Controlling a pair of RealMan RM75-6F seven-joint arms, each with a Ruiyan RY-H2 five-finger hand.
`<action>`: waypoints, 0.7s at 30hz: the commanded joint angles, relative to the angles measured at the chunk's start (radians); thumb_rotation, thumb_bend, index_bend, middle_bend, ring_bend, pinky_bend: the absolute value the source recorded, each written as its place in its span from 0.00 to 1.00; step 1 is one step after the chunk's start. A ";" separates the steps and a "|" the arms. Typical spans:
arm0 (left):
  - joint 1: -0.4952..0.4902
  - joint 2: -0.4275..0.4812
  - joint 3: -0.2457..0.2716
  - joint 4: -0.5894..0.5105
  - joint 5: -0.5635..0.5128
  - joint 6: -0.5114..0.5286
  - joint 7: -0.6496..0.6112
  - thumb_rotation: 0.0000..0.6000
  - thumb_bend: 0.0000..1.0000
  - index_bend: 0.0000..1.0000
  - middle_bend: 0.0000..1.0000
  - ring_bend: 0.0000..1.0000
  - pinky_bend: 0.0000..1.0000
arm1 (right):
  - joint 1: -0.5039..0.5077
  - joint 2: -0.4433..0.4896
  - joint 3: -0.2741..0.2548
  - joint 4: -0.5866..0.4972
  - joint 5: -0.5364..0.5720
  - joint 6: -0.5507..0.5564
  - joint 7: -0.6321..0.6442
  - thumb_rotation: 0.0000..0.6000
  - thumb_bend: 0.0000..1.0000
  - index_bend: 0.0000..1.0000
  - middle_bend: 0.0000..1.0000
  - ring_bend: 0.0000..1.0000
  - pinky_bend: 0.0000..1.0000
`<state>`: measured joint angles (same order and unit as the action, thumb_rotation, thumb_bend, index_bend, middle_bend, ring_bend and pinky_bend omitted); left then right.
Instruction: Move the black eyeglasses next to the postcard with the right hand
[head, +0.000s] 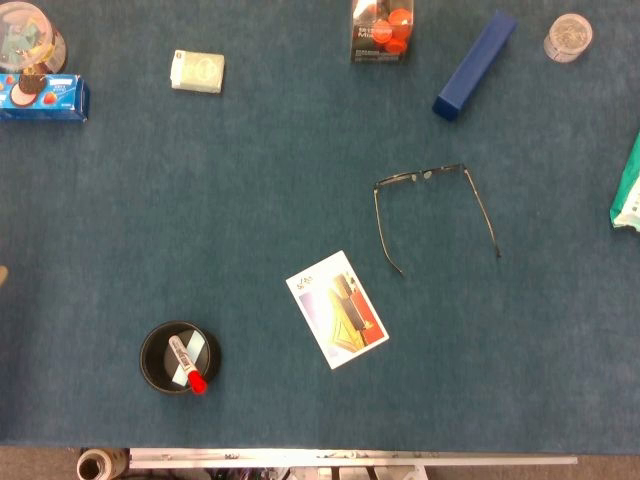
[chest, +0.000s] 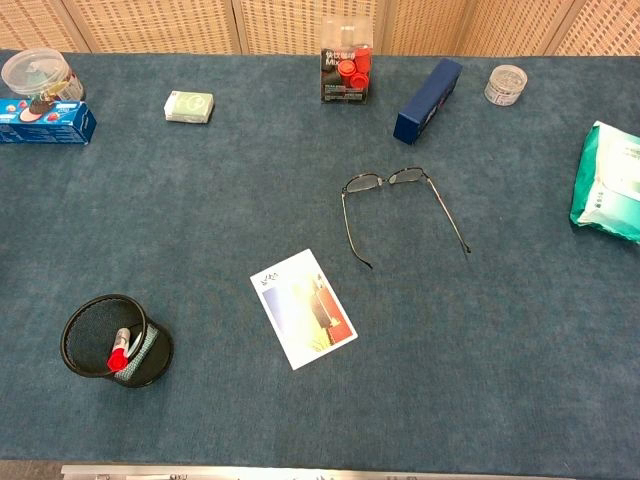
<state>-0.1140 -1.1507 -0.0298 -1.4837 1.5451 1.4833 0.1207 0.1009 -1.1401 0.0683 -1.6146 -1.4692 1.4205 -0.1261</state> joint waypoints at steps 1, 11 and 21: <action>0.002 0.001 -0.001 -0.002 -0.007 -0.002 -0.002 1.00 0.00 0.55 0.41 0.33 0.42 | 0.006 0.002 0.000 -0.001 0.002 -0.010 0.001 1.00 0.00 0.08 0.04 0.13 0.35; 0.008 0.011 0.006 -0.029 -0.003 0.005 -0.002 1.00 0.00 0.55 0.42 0.34 0.44 | 0.007 0.010 -0.015 -0.006 0.001 -0.022 -0.030 1.00 0.00 0.12 0.11 0.12 0.35; 0.018 0.038 0.007 -0.082 -0.045 -0.012 0.047 1.00 0.00 0.57 0.45 0.35 0.44 | 0.010 0.002 -0.035 -0.043 -0.013 -0.033 -0.083 1.00 0.00 0.21 0.20 0.12 0.35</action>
<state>-0.0978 -1.1159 -0.0230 -1.5621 1.5035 1.4733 0.1646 0.1093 -1.1370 0.0360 -1.6553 -1.4767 1.3886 -0.2071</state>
